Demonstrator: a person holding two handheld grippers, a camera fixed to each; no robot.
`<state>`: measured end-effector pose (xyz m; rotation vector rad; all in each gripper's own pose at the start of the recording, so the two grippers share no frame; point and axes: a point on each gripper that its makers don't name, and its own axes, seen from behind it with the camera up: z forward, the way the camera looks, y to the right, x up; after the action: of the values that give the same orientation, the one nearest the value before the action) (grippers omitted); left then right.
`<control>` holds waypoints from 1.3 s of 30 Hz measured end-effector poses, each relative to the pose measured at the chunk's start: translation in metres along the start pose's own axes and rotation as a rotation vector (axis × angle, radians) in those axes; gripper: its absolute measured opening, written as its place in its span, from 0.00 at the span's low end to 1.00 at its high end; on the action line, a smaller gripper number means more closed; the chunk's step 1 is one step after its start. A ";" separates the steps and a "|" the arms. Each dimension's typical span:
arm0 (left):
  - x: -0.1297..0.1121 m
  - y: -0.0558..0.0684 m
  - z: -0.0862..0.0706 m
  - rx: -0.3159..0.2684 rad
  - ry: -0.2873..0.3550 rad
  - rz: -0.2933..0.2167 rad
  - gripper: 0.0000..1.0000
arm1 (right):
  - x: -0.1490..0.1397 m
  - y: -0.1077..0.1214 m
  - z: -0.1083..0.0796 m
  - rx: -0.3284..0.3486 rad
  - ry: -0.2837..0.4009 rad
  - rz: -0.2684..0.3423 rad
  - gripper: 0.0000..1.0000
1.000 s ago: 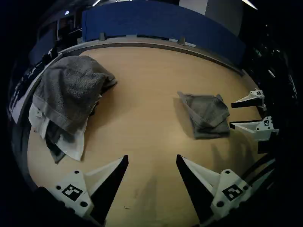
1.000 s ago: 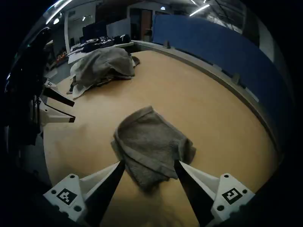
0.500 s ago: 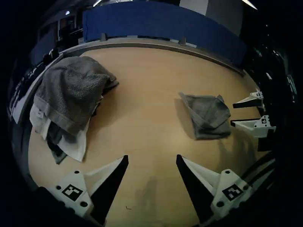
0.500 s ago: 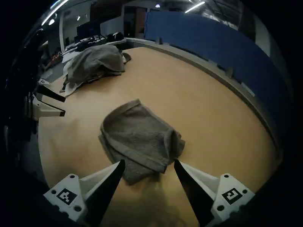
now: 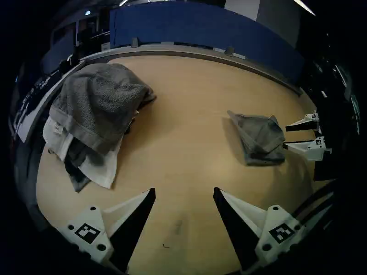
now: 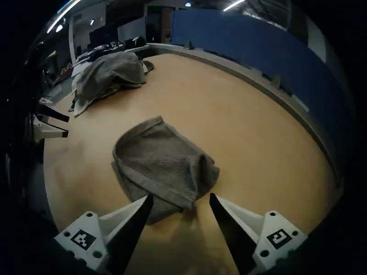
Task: Fold towel
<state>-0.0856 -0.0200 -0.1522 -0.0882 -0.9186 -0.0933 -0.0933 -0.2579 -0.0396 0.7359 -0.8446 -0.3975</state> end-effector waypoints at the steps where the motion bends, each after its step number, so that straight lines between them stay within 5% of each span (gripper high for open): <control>1: -0.001 -0.001 0.000 0.002 0.000 -0.002 0.94 | 0.000 0.000 0.001 0.001 -0.002 0.000 0.94; 25: -0.001 -0.008 -0.001 0.013 0.001 -0.011 0.94 | -0.019 0.000 0.011 0.032 -0.070 0.093 0.12; 39: 0.002 -0.004 0.002 0.010 0.002 -0.008 0.94 | -0.014 0.000 0.010 0.037 -0.051 0.092 0.06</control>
<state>-0.0866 -0.0241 -0.1496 -0.0756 -0.9171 -0.0961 -0.1098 -0.2541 -0.0429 0.7202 -0.9322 -0.3200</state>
